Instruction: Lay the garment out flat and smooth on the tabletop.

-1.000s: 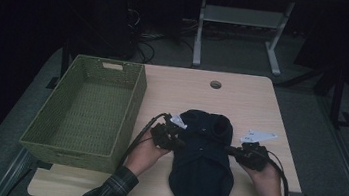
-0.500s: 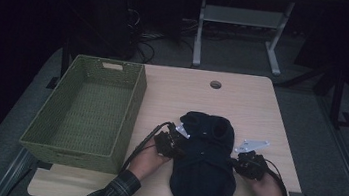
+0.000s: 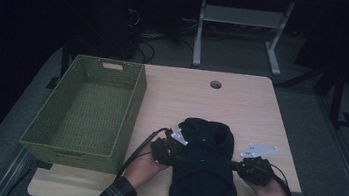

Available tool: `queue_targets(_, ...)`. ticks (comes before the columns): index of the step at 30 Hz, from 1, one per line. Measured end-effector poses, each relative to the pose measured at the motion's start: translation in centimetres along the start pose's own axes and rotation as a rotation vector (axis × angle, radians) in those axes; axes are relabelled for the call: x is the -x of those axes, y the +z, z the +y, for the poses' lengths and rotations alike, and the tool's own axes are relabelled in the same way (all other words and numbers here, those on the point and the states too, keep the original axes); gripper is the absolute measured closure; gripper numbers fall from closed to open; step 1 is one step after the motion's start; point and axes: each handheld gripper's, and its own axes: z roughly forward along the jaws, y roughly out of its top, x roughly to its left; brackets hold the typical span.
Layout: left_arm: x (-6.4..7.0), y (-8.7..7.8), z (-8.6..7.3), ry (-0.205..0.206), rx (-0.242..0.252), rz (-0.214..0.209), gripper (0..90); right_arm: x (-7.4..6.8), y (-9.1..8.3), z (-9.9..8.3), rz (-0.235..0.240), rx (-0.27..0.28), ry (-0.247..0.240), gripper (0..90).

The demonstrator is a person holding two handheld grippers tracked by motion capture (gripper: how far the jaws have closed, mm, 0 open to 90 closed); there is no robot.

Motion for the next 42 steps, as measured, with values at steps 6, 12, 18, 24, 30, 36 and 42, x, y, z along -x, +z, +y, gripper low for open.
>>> queue_targets(6,-2.2,-1.5,1.4,-0.036,0.044,0.076,88.3,2.4,-0.4,2.0,-0.082,0.064,0.035,90.0)
queue_targets(12,-5.2,-0.3,2.1,-0.1,0.049,0.114,88.3,5.1,1.5,3.3,-0.084,0.077,0.1,90.0)
queue_targets(18,-5.5,1.7,3.4,-0.088,0.069,0.094,88.3,5.2,4.5,3.8,-0.055,0.023,0.093,90.0)
queue_targets(24,-5.7,3.6,3.7,-0.085,0.068,0.093,89.7,4.9,6.2,3.8,-0.05,-0.013,0.073,90.0)
queue_targets(30,-5.7,3.5,3.7,-0.06,-0.006,0.121,90.0,4.9,5.9,3.7,-0.11,-0.042,0.026,90.0)
queue_targets(36,-5.6,2.9,3.1,-0.06,-0.037,0.156,90.0,5.3,5.5,3.3,-0.169,-0.059,0.015,90.0)
queue_targets(42,-6.3,2.6,2.4,-0.075,-0.02,0.167,90.0,5.3,5.4,3.3,-0.159,-0.059,0.031,90.0)
